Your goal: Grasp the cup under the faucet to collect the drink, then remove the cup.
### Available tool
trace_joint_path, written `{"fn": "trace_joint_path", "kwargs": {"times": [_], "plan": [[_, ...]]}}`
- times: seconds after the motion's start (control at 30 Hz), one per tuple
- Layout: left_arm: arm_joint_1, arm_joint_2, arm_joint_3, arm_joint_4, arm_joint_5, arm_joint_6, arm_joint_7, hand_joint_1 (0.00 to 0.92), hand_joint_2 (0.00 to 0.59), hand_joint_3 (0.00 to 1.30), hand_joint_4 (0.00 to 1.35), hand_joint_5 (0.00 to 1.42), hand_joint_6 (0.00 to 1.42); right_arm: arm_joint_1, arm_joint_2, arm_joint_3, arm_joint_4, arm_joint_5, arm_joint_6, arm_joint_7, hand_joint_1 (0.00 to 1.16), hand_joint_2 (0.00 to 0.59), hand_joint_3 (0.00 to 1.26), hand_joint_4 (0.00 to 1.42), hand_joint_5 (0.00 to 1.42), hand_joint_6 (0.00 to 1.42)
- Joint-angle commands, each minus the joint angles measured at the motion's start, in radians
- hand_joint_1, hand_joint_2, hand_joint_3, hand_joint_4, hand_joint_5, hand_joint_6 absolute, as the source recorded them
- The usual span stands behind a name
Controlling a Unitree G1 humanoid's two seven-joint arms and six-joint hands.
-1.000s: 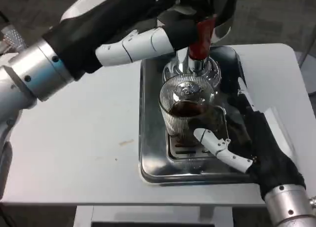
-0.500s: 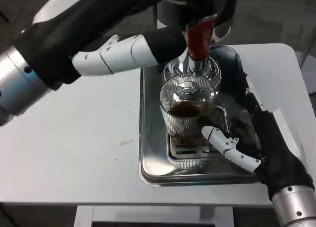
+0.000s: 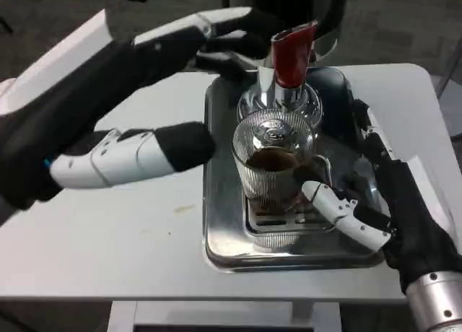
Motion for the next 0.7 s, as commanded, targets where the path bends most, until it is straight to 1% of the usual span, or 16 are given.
{"fn": "trace_joint_path", "kwargs": {"times": [0.03, 0.07, 0.2, 0.37, 0.47, 0.7], "plan": [[0.138, -0.016, 0.081, -0.064, -0.017, -0.023, 0.023, 0.0, 0.055, 0.19, 0.22, 0.31, 0.24, 0.019, -0.002, -0.006, -0.023, 0.014, -0.011, 0.005, 0.54, 0.263, 0.02, 0.01, 0.1, 0.18], [0.156, -0.019, 0.091, -0.071, -0.019, -0.024, 0.026, 0.0, 0.055, 0.19, 0.22, 0.31, 0.24, 0.019, -0.004, -0.008, -0.025, 0.017, -0.01, 0.006, 0.53, 0.262, 0.02, 0.01, 0.1, 0.18], [0.292, -0.064, 0.156, -0.116, -0.016, -0.039, 0.05, 0.0, 0.055, 0.19, 0.22, 0.31, 0.25, 0.022, -0.007, -0.015, -0.033, 0.027, -0.006, 0.013, 0.53, 0.261, 0.02, 0.01, 0.1, 0.18], [0.415, -0.103, 0.191, -0.143, 0.003, -0.074, 0.059, 0.0, 0.055, 0.19, 0.22, 0.32, 0.25, 0.027, -0.012, -0.019, -0.038, 0.035, -0.004, 0.017, 0.53, 0.261, 0.02, 0.01, 0.1, 0.18], [0.467, -0.121, 0.197, -0.143, 0.022, -0.1, 0.071, 0.0, 0.055, 0.19, 0.22, 0.32, 0.26, 0.028, -0.013, -0.021, -0.04, 0.037, -0.004, 0.02, 0.53, 0.261, 0.02, 0.01, 0.1, 0.18], [0.573, -0.19, 0.187, -0.138, 0.145, -0.189, 0.134, 0.0, 0.051, 0.13, 0.08, 0.2, 0.15, 0.026, -0.015, -0.026, -0.045, 0.048, 0.002, 0.031, 0.53, 0.261, 0.02, 0.01, 0.1, 0.18]]}}
